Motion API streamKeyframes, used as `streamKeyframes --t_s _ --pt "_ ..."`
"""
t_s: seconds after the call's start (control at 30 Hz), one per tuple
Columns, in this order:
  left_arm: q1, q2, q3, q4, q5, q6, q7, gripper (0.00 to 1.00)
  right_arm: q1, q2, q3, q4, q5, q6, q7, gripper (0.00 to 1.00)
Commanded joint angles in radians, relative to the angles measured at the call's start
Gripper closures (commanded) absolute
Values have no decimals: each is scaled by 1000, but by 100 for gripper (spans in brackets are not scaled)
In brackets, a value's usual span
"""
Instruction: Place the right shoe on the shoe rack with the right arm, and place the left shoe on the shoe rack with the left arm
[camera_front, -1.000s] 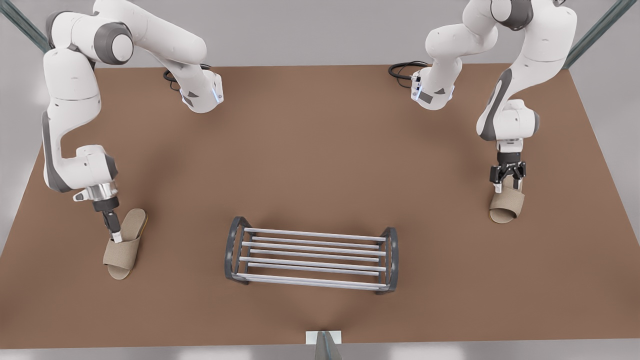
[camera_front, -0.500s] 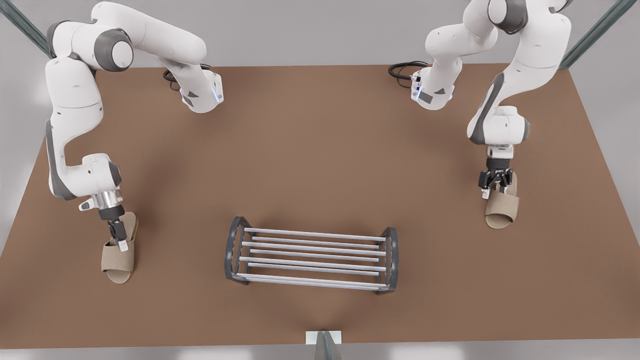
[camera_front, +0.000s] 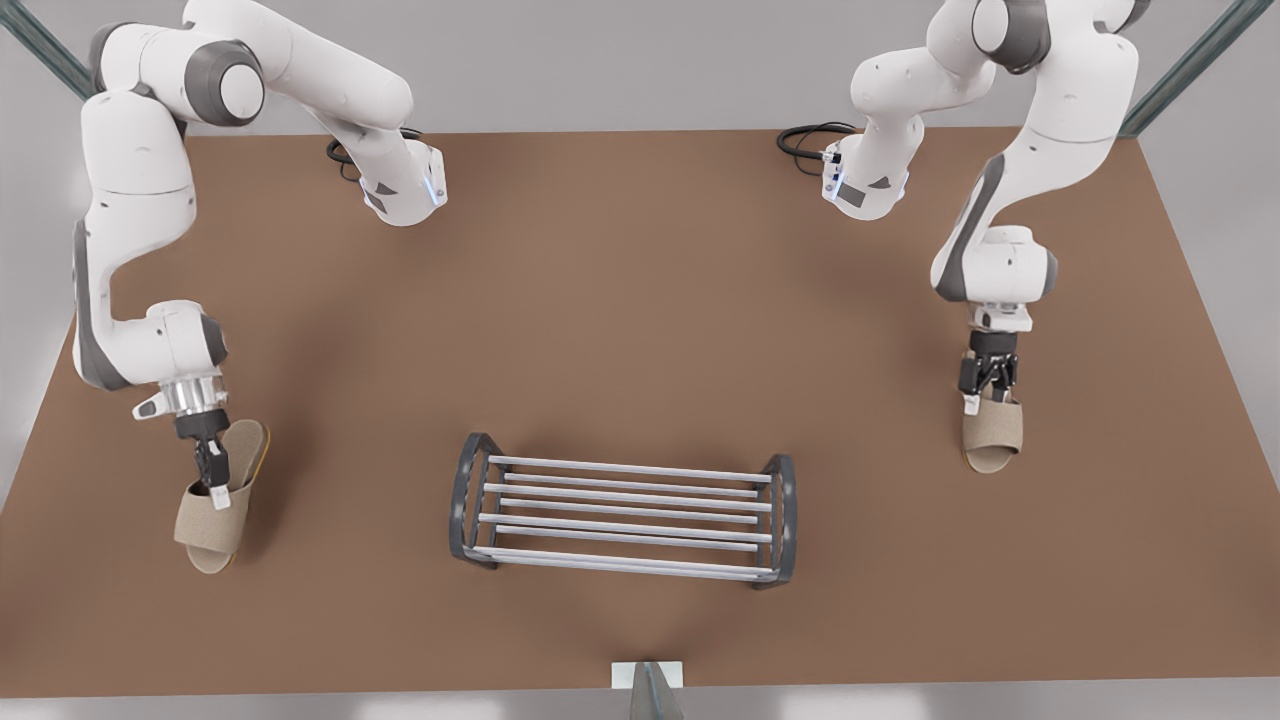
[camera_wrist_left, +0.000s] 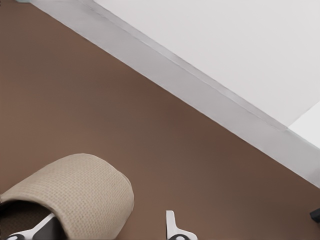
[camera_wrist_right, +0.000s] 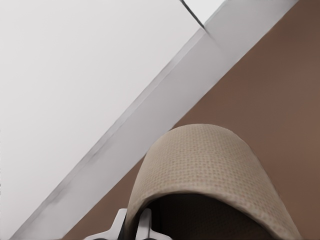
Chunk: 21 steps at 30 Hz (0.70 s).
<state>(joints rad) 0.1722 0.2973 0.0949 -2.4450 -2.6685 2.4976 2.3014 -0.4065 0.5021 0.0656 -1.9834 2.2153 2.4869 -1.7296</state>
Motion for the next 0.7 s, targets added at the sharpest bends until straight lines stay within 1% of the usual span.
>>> streamKeyframes --t_s 0.0,0.07,0.1,0.13,0.2,0.23,0.27,0.3,0.37,0.43,0.47,0.53,0.57,0.6,0.63,0.67 --pt "1 8 0 12 -2 4 -132 0 9 -65 0 -24 -17 9 -30 79" --pt "1 8 0 12 -2 4 -132 1 72 -175 2 -55 -57 9 -31 79" --pt "1 8 0 12 -2 4 -135 19 121 -227 2 -64 -59 12 -30 79" --pt "1 8 0 12 -2 4 -137 24 187 -281 2 -67 -78 52 -27 79" --pt "1 17 0 12 -2 4 -142 24 337 -378 3 -60 -79 266 -16 79" --pt "1 23 -1 12 -2 3 -152 24 396 -404 29 -49 -72 392 -10 79" --pt "3 23 0 12 -2 3 -161 23 403 -415 102 -14 -69 516 -10 79" --pt "3 28 0 12 -2 3 -186 23 428 -432 148 5 -68 608 -8 79" --pt "10 31 -1 12 2 6 -466 23 541 -435 189 71 -79 871 76 79" --pt "10 46 -24 12 6 7 -706 23 646 -406 206 141 -82 1030 85 79" --pt "10 46 -24 12 7 7 -711 23 689 -402 204 155 -75 1034 85 79" --pt "10 51 -24 17 7 7 -721 23 776 -350 192 199 -77 1035 87 79" --pt "12 49 -24 21 9 7 -726 23 830 -315 148 232 -77 1035 87 79" --pt "15 51 -24 26 12 7 -727 23 899 -266 86 279 -75 1035 87 79" --pt "15 52 -24 27 12 7 -727 24 1000 -215 -10 325 -72 1035 100 79" --pt "16 52 -24 34 13 9 -727 24 1068 -177 -82 357 -72 1035 148 79"
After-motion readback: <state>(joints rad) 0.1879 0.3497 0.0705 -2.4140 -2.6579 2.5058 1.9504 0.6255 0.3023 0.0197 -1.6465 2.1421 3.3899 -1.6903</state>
